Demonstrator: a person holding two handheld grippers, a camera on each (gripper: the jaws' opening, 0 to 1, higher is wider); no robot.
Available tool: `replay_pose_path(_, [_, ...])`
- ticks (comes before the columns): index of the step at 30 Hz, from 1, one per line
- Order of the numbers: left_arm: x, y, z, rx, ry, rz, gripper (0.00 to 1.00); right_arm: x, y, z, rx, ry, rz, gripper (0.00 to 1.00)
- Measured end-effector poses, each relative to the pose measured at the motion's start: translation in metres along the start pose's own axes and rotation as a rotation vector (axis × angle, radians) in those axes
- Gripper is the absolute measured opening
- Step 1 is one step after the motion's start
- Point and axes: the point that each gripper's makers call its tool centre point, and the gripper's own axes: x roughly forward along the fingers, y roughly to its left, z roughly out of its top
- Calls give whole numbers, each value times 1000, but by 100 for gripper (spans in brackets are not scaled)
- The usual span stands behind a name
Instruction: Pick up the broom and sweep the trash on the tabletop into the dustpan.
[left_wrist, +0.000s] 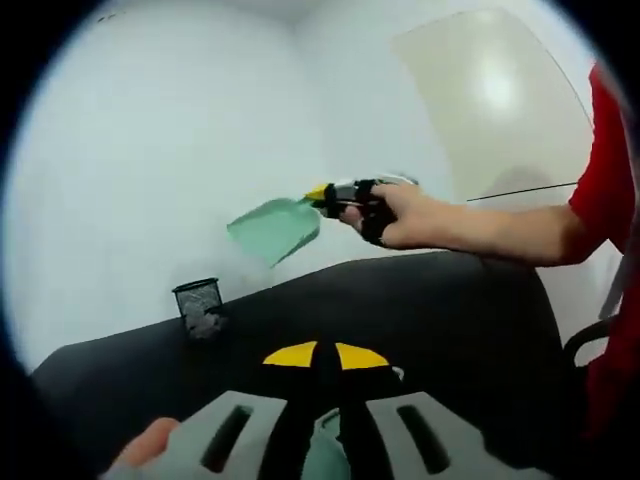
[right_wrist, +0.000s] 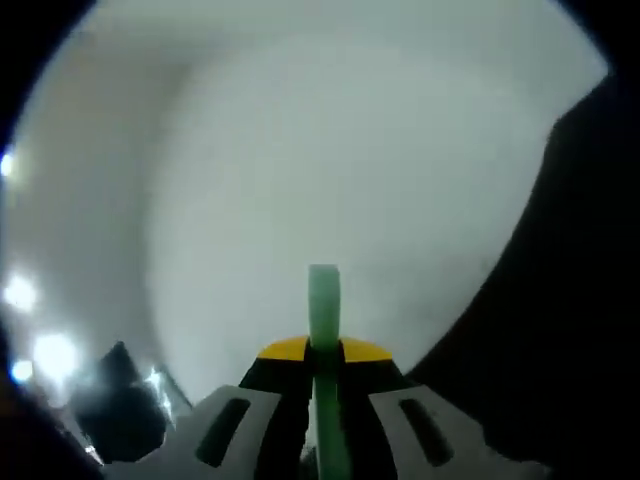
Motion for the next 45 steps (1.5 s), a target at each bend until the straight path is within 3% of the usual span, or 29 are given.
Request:
replay_pose_path(4, [1,0,-5,9,25,1,4,-30,-24,4,33,20,-84,11])
replay_pose_path(7, [1,-2,-4,6,22,-10,5,-63,-25,-11,120,51,-114,11])
replay_pose_path(10, [1,-6,-5,11,22,-27,5,-89,-35,-20,147,78,-182,11])
replay_pose_path(16, [2,-8,-8,31,37,-36,6,-139,-56,-27,283,73,-283,11])
replay_pose_path(22, [2,-7,-7,16,30,-37,6,-169,-58,-32,298,79,-324,11])
replay_pose_path(28, [3,-9,-10,20,44,-47,6,-184,-61,-46,344,94,-355,12])
replay_pose_path(30, [3,-10,-10,21,45,-47,7,-178,-64,-49,379,94,-371,12])
replay_pose_path(45, [2,-6,-10,19,54,-31,9,-179,-74,-56,406,102,-423,12])
